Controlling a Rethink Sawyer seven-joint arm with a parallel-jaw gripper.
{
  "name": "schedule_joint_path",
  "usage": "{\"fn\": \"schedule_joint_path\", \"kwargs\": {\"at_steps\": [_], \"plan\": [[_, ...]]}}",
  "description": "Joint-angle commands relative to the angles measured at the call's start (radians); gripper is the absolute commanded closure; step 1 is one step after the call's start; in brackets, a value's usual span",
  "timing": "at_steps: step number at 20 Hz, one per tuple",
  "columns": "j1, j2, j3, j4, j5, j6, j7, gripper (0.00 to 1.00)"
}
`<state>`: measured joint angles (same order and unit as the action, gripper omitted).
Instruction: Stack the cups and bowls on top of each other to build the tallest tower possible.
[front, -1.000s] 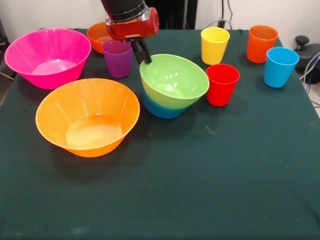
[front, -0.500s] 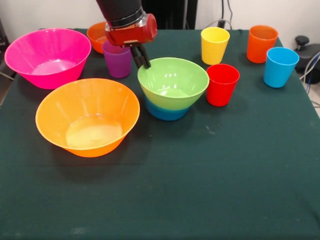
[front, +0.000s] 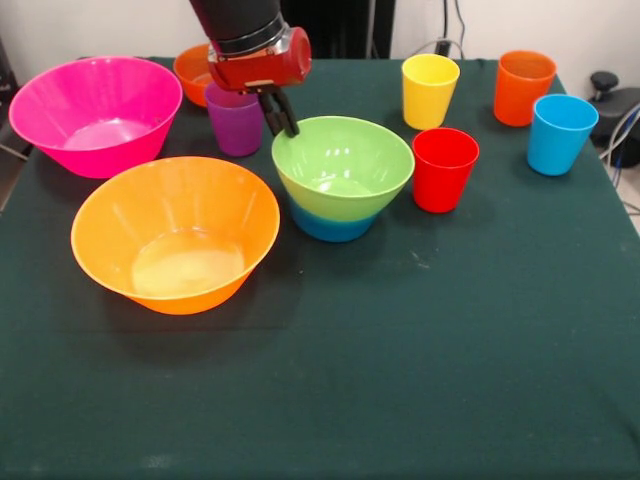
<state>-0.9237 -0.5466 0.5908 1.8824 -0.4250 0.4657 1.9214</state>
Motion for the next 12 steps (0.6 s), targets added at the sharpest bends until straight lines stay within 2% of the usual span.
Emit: {"fn": "schedule_joint_path", "kwargs": {"at_steps": [1, 12], "plan": [[0.032, 0.021, -0.032, 0.028, -0.092, -0.052, -0.022, 1.00], [0.043, 0.007, -0.033, 0.029, -0.088, -0.039, -0.023, 1.00]]}}
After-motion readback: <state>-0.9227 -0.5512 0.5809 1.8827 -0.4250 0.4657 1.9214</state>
